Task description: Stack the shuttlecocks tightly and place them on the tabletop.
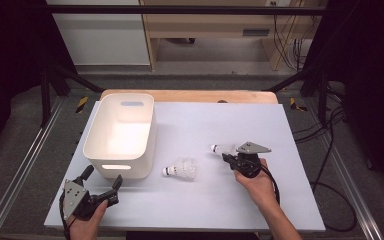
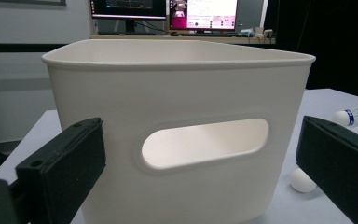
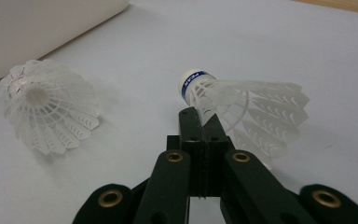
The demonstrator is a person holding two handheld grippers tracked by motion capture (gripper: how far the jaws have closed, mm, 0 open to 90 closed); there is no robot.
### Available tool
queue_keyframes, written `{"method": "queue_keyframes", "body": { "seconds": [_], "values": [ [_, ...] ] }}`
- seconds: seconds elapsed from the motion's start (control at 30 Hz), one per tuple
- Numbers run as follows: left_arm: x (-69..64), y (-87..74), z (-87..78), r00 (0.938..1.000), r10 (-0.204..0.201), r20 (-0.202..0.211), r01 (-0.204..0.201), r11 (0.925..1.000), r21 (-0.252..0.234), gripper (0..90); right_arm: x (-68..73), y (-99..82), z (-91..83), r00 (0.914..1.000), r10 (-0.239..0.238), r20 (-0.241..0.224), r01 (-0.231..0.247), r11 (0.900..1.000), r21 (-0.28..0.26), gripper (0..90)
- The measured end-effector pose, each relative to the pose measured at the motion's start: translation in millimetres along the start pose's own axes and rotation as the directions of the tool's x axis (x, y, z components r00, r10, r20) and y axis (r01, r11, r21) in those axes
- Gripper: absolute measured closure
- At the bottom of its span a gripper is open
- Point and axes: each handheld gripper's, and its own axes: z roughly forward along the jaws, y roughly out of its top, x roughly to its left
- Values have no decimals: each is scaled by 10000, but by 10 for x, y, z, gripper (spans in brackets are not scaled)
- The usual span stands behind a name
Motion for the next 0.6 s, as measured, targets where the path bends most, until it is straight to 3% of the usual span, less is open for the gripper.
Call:
{"method": "queue_keyframes", "body": {
  "seconds": [0.6],
  "values": [
    [-1, -1, -7, 10000, 11, -12, -11, 10000, -1, 13, 131, -78, -91, 9966, -445, -691, 460, 9988, 195, 900]
  ]
}}
